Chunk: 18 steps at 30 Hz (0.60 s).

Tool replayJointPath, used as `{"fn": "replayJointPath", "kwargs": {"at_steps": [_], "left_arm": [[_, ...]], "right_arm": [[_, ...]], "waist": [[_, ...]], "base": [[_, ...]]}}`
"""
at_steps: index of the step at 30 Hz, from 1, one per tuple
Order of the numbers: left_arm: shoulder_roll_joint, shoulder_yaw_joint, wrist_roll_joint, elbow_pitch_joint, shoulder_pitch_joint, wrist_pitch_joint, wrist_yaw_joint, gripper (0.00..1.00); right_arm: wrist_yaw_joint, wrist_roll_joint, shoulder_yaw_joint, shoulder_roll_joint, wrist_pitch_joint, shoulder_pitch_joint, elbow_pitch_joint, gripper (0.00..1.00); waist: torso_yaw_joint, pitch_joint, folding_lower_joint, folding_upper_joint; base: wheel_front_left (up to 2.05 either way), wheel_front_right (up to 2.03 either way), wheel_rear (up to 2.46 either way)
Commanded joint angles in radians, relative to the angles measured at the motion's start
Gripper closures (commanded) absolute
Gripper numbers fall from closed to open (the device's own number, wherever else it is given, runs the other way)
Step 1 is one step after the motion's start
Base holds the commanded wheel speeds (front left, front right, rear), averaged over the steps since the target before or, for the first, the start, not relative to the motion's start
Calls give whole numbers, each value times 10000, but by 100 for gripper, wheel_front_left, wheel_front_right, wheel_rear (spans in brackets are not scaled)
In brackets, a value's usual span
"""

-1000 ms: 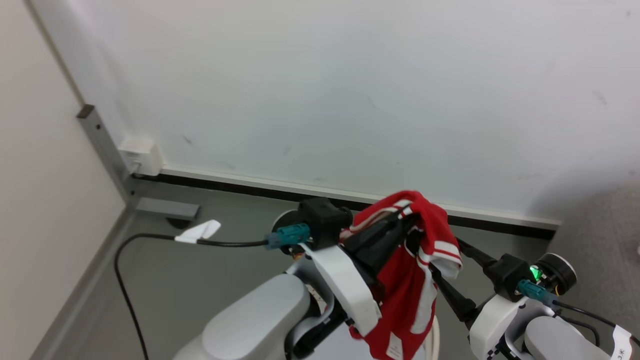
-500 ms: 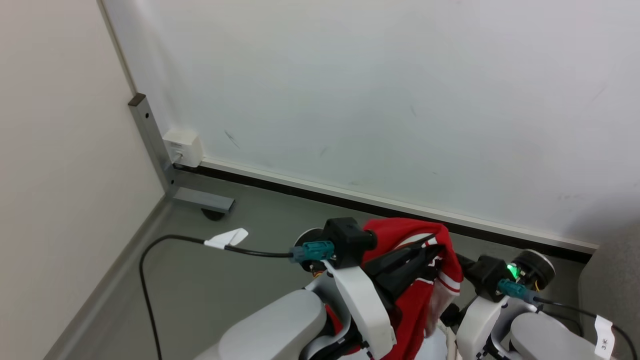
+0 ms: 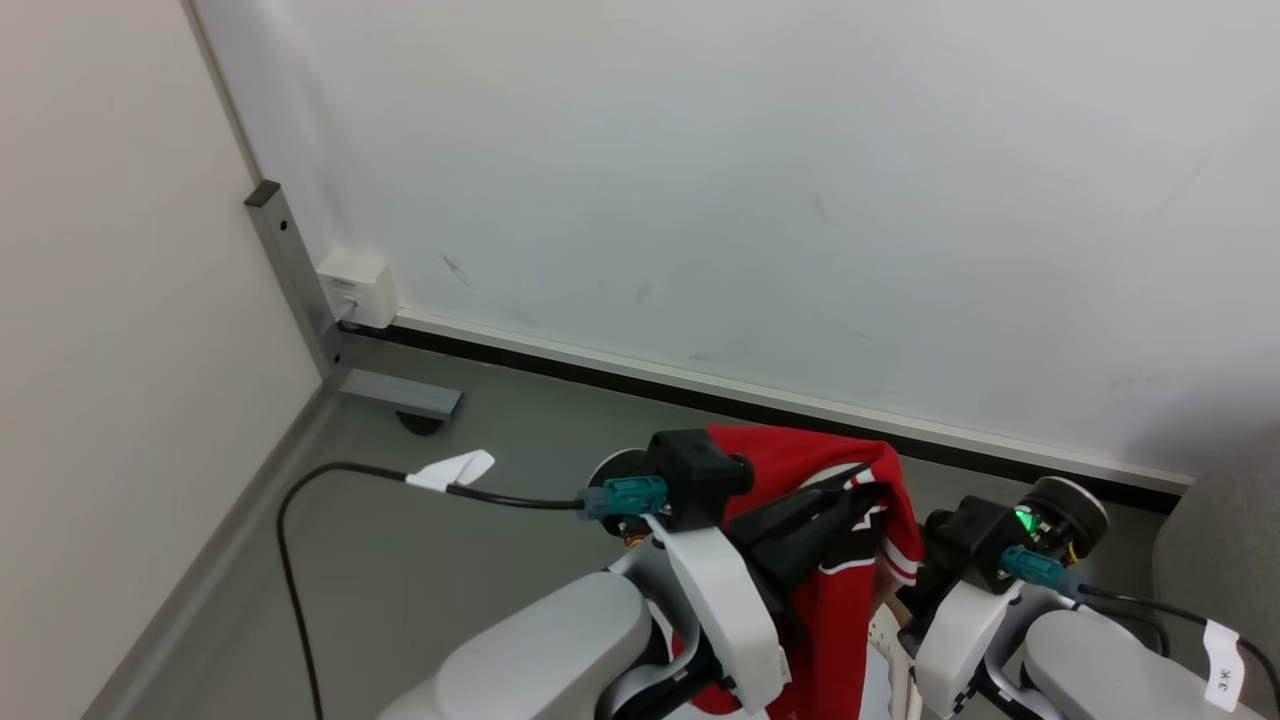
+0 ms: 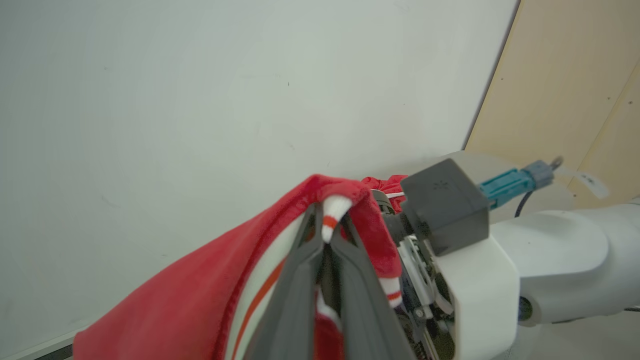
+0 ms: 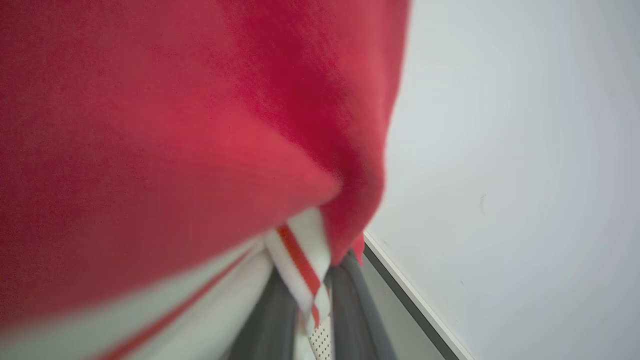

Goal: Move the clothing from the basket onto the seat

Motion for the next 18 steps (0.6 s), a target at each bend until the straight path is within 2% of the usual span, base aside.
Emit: {"fn": "replayJointPath", "kwargs": {"at_steps": [1, 7, 18], "left_arm": [[99, 36, -177, 71, -46, -92, -44, 100], [204, 117, -202, 322, 35, -216, 77, 100], [394, 100, -193, 681, 271, -339, 198, 100]], "right_arm": [[-25, 78, -94, -120, -30, -100, -82, 100], [-25, 108, -811, -235, -31, 273, -260, 100], [-25, -259, -3315, -48, -31, 1408, -1224, 100]], "waist": [[-59, 7, -1, -1], [-296, 37, -1, -1], [-923, 111, -1, -1]], "base": [[0, 0, 0], [0, 0, 0], [0, 0, 0]]}}
